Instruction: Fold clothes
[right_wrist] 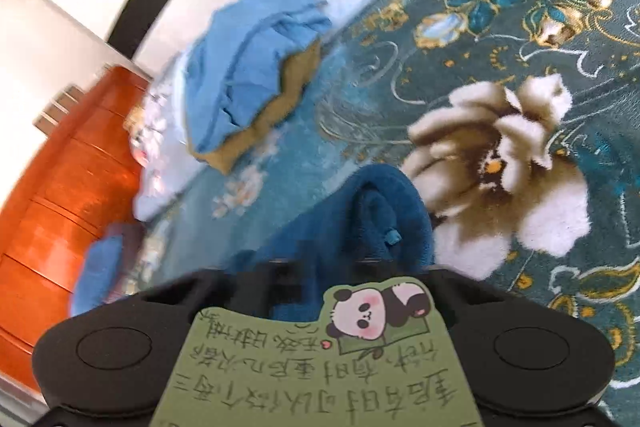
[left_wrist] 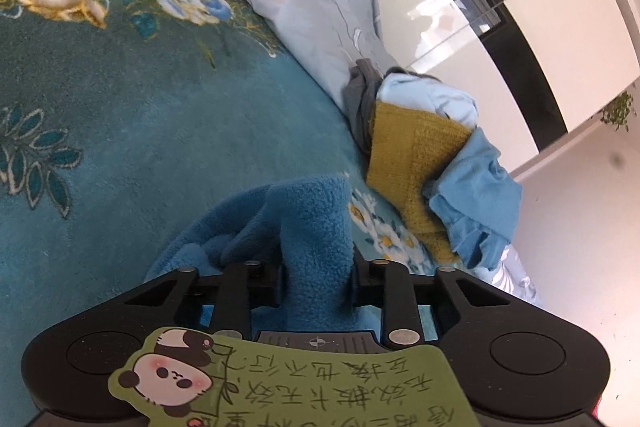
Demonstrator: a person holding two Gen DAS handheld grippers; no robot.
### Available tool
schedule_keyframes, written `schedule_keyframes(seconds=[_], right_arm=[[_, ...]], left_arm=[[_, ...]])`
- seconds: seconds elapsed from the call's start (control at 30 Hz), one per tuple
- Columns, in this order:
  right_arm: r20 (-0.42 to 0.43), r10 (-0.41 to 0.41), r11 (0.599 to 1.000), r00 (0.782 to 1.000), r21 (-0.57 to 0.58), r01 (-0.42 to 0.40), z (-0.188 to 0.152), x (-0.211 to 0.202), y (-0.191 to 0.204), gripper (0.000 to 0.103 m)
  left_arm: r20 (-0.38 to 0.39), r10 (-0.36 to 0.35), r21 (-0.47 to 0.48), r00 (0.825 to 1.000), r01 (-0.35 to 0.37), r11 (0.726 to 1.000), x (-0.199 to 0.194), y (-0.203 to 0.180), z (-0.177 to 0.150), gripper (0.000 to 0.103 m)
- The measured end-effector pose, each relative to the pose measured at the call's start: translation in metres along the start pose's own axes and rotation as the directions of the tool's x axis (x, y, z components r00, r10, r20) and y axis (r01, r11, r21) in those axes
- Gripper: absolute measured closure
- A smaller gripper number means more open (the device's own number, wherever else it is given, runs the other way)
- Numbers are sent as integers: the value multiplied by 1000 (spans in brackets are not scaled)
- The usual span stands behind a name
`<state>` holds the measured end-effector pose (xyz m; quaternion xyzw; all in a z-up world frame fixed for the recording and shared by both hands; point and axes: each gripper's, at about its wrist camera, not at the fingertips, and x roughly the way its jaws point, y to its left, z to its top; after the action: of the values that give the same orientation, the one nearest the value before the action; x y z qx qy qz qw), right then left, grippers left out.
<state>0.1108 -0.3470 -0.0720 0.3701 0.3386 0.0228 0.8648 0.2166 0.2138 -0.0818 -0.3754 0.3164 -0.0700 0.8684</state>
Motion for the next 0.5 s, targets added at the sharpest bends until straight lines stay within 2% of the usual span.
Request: schedule_keyframes(seconds=[0.07,0.17,0.23,0.27,0.37,0.43,0.5], right_arm=[[16,-9,1000,1000,-16,9,0,-3,3,96],[84,-2,1000,997,-20,3,5,-20,5,97],[109,-4,1000,994,-24,7,8,-29,3,98],[103,-26,999,994,-31,29,7,-29,1,98],[57,-83,996,995,-21,84,2,-20,-10,98],[31,-103,995,994,-12,103,-4,-11,-16,98],[24,-104,995,994,4,104,-10,-8,-20,97]], left_arm=[[28,-8,42,1000,7,999,-6,-3,2,91],[73,-45,71,996,39,997,-19,-8,6,92],[90,-34,80,995,27,996,-20,-5,5,92],[98,-27,84,995,19,996,-20,-3,4,92],[43,34,87,998,-38,995,-5,14,-1,92],[36,26,96,999,-30,995,-6,17,-1,92],[19,6,62,1000,-7,998,-8,19,2,91]])
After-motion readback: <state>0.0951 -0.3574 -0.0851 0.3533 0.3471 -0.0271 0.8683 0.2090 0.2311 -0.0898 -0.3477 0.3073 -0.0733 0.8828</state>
